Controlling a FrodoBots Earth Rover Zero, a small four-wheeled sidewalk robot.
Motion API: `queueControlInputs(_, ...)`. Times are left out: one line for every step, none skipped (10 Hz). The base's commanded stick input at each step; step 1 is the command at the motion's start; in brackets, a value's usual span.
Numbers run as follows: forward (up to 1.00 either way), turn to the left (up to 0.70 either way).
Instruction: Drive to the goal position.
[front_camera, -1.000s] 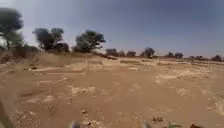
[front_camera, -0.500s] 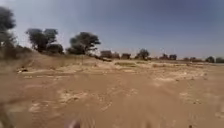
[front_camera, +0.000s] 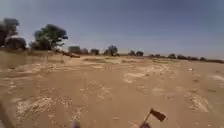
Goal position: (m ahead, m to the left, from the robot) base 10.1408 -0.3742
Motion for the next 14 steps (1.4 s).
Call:
queueControlInputs(0.50, -0.50)
queueControlInputs(0.50, -0.46)
queueControlInputs(0.50, 0.00)
queueControlInputs(0.50, 0.00)
queueControlInputs(0.50, 0.00)
queueControlInputs(0.50, 0.00)
queueControlInputs(0.50, 0.00)
queueControlInputs(0.50, 0.00)
queueControlInputs(0.50, 0.00)
queueControlInputs(0.50, 0.00)
queueControlInputs(0.50, 0.00)
queueControlInputs(0.50, 0.00)
queueControlInputs(0.50, -0.10)
queueControlInputs(0.50, -0.49)
